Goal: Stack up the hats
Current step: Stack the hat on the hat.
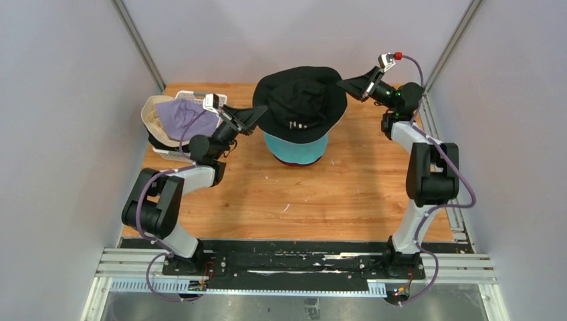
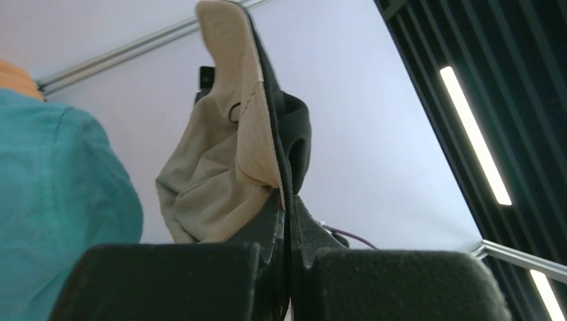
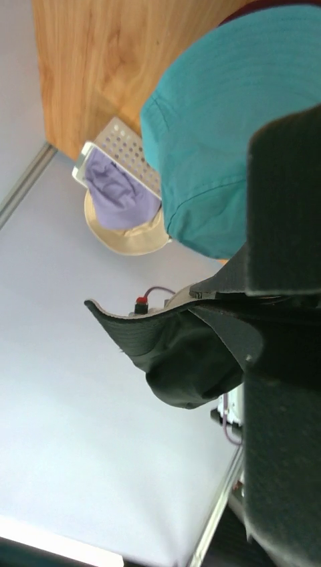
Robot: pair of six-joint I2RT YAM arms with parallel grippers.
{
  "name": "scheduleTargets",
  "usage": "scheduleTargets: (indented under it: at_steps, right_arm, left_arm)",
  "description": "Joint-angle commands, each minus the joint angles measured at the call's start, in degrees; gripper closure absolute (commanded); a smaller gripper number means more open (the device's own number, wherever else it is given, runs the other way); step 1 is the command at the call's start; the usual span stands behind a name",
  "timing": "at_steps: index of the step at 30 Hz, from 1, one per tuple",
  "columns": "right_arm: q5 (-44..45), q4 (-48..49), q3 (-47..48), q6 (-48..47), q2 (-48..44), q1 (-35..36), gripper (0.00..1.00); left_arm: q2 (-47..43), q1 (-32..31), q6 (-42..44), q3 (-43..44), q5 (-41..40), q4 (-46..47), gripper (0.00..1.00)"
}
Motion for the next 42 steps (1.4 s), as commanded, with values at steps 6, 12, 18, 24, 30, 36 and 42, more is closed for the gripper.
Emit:
scheduleTargets:
  at_steps: [6,12,18,24,30,36,42]
  right_arm:
    - [-0.39,29.58,7.18,27.71,6.71,-1.75,0.99]
    - [0.2,29.56,9.04,30.02,5.62,-1.75,1.0]
    - [1.88,29.56,12.24,32.25,3.89,-1.32,0.99]
    - [3.03,29.53,19.26,36.76,2.83,-0.74,1.0]
    - [5.8,29.56,26.21,41.63,3.16,-0.19,1.0]
    - [9.26,29.49,35.64,46.83,5.11,1.48,0.99]
    - [11.88,29.38,38.72,49.02,5.45,2.05,0.99]
  left_arm:
    - [-0.71,0.65,-2.63,9.02,-2.29,4.42,1.0]
    - [-1.79,0.65,-1.45,10.84,-3.22,5.23,1.0]
    - [-3.68,0.5,-0.16,14.83,-4.29,5.77,1.0]
    - [-3.53,-0.2,-1.59,22.57,-4.58,5.77,1.0]
    - [-0.57,-2.14,-3.63,30.52,-5.27,5.78,1.0]
    - [4.45,-6.36,-4.36,40.04,-6.27,5.71,1.0]
    - [9.38,-10.25,-4.7,45.91,-8.08,6.16,1.0]
